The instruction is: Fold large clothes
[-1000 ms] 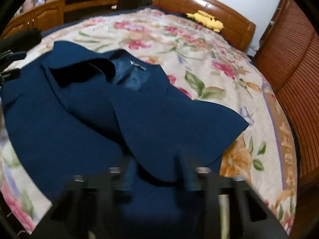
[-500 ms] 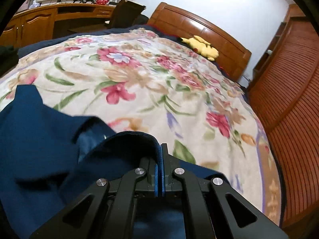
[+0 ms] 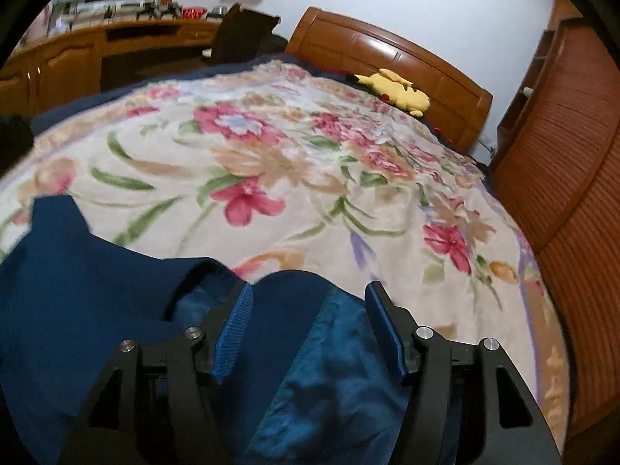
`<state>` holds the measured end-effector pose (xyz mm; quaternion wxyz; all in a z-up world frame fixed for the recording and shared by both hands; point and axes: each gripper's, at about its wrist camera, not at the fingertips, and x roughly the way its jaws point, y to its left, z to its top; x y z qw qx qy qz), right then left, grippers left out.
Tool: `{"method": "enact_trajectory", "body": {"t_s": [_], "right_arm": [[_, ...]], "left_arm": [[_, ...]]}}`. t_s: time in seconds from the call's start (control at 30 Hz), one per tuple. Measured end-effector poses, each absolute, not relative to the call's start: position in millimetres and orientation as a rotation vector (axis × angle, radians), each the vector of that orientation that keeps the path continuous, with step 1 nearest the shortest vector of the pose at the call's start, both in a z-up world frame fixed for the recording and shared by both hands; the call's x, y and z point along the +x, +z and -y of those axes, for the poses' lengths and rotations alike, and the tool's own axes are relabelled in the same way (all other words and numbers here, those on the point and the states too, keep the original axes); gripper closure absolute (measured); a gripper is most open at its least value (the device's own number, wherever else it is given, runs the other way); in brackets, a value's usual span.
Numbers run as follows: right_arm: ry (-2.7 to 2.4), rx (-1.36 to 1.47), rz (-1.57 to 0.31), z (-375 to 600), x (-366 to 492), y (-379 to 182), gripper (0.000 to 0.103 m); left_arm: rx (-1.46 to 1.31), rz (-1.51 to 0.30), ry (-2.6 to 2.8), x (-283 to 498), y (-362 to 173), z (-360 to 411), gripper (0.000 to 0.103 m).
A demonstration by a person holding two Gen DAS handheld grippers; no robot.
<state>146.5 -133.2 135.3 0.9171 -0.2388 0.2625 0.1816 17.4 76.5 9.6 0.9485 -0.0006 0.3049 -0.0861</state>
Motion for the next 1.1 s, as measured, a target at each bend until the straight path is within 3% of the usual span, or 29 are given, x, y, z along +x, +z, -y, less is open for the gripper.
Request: {"method": "enact_trajectory", "body": {"t_s": [0.3,0.43,0.97,1.0,1.07,1.1], "right_arm": [[0.626,-0.528,-0.588,117,69,113,0.041],[0.713,-0.567,-0.599,101,45,105,0.041],[0.767,-0.694,-0.630,81,32,95,0.041],[0.758,-0.690,-0.633,81,35,96,0.043],[0.758,-0.680,-0.625,79,41,100,0.075],[0.749,-0.681,-0.613,78,44,102,0.102]], "left_arm": [[-0.021,-0.635,-0.158,19,6,-87,0.022],[-0.018,-0.630,-0.138,18,7,-93,0.013],[-0.035,-0.628,-0.115,17,8,-110,0.012],[-0.035,-0.626,-0.113,17,9,-110,0.012],[-0.036,-0.622,-0.117,16,10,-109,0.012],[-0.036,-0.618,-0.121,16,11,-109,0.012]]}}
